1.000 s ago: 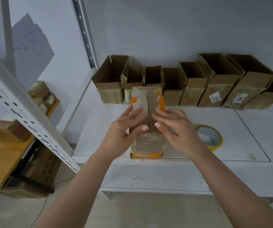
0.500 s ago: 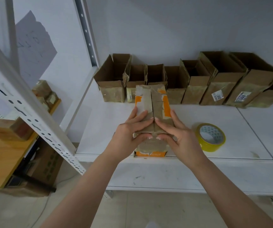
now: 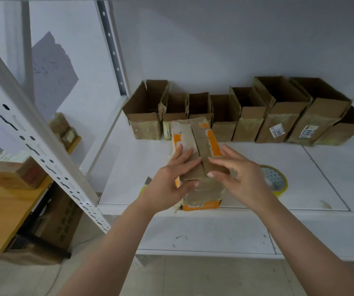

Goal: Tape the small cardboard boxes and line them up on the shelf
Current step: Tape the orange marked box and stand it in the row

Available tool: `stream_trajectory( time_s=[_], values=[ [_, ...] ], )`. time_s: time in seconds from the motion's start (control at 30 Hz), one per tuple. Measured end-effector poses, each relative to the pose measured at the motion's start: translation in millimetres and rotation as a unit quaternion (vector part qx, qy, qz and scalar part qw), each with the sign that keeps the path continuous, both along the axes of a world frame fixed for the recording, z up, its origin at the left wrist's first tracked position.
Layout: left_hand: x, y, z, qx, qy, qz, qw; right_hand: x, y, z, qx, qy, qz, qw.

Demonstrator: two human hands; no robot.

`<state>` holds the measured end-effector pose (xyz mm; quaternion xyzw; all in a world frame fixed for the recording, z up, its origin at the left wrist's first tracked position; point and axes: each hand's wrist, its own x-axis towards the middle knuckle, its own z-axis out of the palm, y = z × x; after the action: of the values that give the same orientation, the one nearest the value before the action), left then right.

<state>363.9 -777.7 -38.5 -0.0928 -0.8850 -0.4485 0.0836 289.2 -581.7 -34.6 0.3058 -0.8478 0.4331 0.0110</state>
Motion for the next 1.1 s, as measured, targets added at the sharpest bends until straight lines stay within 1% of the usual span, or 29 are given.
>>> stream_trajectory(
  time_s=[0.07,0.1,0.17,0.2,0.23,0.27,0.33,0.37,0.43,0.5,0.63,0.7,0.77,0.83,0.9,0.97,1.0,1.07,1.1],
  values=[
    [2,-1,0,-0.004,-0.001,-0.005,1.000,1,1,-6,0.034,-0.023,0.004,0.999],
    [2,-1,1,-0.011,-0.004,-0.009,1.000,1,2,-9,0.034,-0.031,0.001,0.999],
    [1,-1,2,-0.030,-0.020,-0.022,0.999,2,1,-11,-0.001,-0.042,0.014,0.999],
    [1,-3,3,-0.026,-0.030,-0.034,0.999,2,1,-11,-0.017,-0.046,0.023,0.999],
    [2,-5,4,-0.002,-0.042,-0.044,0.998,2,1,-11,-0.028,-0.048,0.029,0.998],
    [3,-6,6,0.041,-0.056,-0.047,0.997,1,2,-10,-0.039,-0.050,0.029,0.998],
    [1,-9,12,0.122,-0.061,-0.030,0.990,-5,3,-5,-0.070,-0.056,0.015,0.996],
    [-1,-10,14,0.130,-0.050,-0.013,0.990,-9,4,-1,-0.082,-0.061,0.004,0.995],
    [-9,-7,16,0.098,-0.019,0.008,0.995,-15,6,7,-0.100,-0.066,-0.010,0.993],
    [-17,3,14,0.074,0.030,0.015,0.997,-20,6,12,-0.112,-0.060,-0.011,0.992],
    [-29,26,9,0.092,0.109,0.050,0.988,-28,7,18,-0.103,-0.065,-0.009,0.992],
    [-31,31,3,0.096,0.124,0.064,0.986,-27,9,18,-0.106,-0.069,-0.011,0.992],
    [-32,33,-3,0.075,0.117,0.069,0.988,-24,10,14,-0.117,-0.068,-0.013,0.991],
    [-30,33,-10,0.065,0.112,0.084,0.988,-19,11,9,-0.108,-0.057,-0.012,0.992],
    [-24,29,-17,0.072,0.120,0.097,0.985,-14,14,2,-0.078,-0.048,-0.006,0.996],
    [-15,26,-25,0.071,0.133,0.089,0.985,-6,18,-4,-0.040,-0.030,-0.014,0.999],
    [-11,24,-28,0.069,0.135,0.082,0.985,-2,20,-6,-0.010,0.005,-0.035,0.999],
    [-6,23,-33,0.071,0.129,0.082,0.986,4,21,-7,0.056,0.108,-0.090,0.988],
    [-3,23,-34,0.072,0.127,0.084,0.986,6,20,-7,0.067,0.130,-0.094,0.985]
  ],
)
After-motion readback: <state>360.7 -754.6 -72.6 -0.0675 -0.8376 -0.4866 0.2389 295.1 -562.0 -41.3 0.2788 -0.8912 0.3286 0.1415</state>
